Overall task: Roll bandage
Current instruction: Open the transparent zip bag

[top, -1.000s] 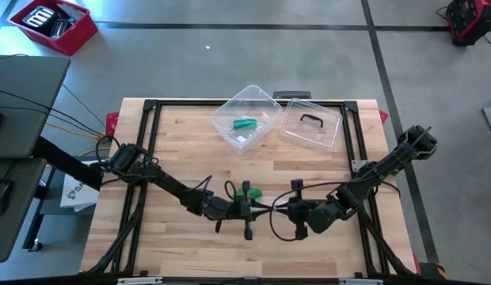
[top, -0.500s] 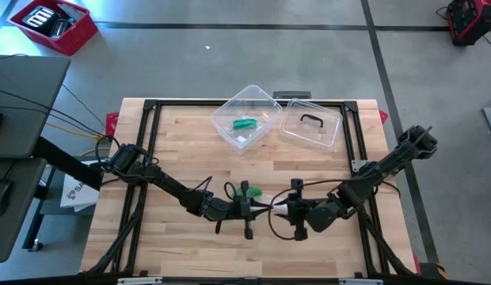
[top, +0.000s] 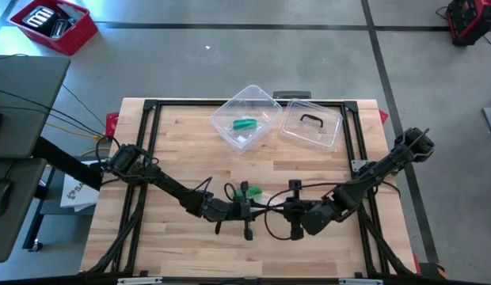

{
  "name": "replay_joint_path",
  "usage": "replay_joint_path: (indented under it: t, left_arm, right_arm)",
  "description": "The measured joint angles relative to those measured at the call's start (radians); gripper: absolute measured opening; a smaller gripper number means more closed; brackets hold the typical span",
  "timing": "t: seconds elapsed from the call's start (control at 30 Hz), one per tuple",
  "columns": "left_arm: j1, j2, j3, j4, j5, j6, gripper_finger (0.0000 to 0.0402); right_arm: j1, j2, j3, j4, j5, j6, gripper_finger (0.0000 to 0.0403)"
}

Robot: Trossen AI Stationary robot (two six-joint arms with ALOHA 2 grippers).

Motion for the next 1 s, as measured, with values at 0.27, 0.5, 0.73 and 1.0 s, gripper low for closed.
replay_joint_path:
  t: [0.27, 0.5, 0.73, 1.0]
  left_arm:
    - [-0.053, -0.035, 0.000, 0.010, -0.073, 0.094, 0.0000]
    - [-0.088, -0.073, 0.000, 0.002, -0.131, 0.153, 0.0000]
    - [-0.115, -0.106, 0.000, -0.027, -0.166, 0.179, 0.0000]
    - [-0.139, -0.121, 0.000, -0.053, -0.203, 0.181, 0.0000]
  right_arm:
    - [0.002, -0.001, 0.002, -0.041, -0.018, 0.064, 0.0016]
    - [0.009, -0.001, 0.002, -0.055, -0.029, 0.081, 0.0016]
    - [0.029, -0.001, 0.001, -0.096, -0.034, 0.110, 0.0016]
    - [0.056, 0.000, 0.001, -0.129, -0.036, 0.133, 0.0016]
